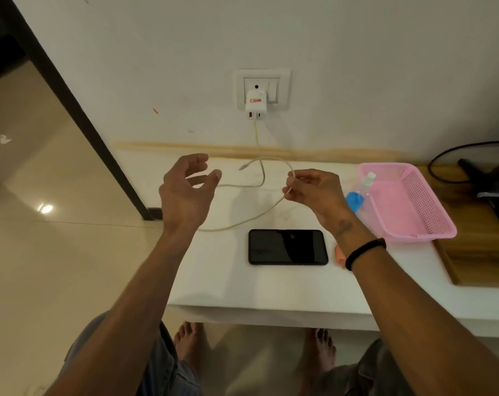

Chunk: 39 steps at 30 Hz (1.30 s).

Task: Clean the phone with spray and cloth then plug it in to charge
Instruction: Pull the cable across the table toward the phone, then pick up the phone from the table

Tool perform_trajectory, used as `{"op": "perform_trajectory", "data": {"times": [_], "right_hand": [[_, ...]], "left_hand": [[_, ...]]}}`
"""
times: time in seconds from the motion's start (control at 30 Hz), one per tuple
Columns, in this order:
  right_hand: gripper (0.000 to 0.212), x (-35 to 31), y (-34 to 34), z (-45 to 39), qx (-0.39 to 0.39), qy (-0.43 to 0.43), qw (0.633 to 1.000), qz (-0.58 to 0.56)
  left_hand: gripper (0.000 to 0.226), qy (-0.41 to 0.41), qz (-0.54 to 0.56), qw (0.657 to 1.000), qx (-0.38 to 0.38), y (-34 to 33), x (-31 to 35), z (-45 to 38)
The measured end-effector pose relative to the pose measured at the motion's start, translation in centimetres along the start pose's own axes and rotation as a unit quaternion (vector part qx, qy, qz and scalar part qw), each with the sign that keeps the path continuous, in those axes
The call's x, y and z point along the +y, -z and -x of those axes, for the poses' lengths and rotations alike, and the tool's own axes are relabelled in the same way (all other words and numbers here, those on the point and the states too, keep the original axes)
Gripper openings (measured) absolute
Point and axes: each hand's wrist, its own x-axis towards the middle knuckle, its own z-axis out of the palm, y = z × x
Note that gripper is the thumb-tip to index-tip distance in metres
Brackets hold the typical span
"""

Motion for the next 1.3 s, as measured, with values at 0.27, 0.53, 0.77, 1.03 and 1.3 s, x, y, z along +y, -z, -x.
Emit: {"op": "perform_trajectory", "data": {"times": [0.27, 0.53, 0.77, 1.03, 1.3], "right_hand": [[0.018, -3.5, 0.1, 4.0, 0.049, 0.074, 0.993, -0.081], [0.008, -1.1, -4.5, 11.9, -0.129, 0.121, 0.931, 0.320], [0.030, 0.0, -5.1, 12.1, -0.239, 0.060, 0.874, 0.419], [0.047, -0.5, -0.3, 9.2, -0.172, -0.008, 0.750, 0.639], [0.049, 0.8, -1.0, 8.1, -0.183, -0.018, 0.699, 0.691]], "left_hand": [[0.019, -0.017, 0.022, 0.998, -0.059, 0.4, 0.2, 1.0], [0.055, 0.129, 0.195, 0.934, -0.270, -0.7, 1.8, 2.4], [0.054, 0.223, 0.201, 0.937, -0.180, 0.3, 1.4, 2.2], [0.042, 0.143, 0.113, 0.959, -0.215, 0.7, -0.1, 2.2], [0.027, 0.122, -0.062, 0.953, -0.271, 0.0, -1.6, 3.5]]}}
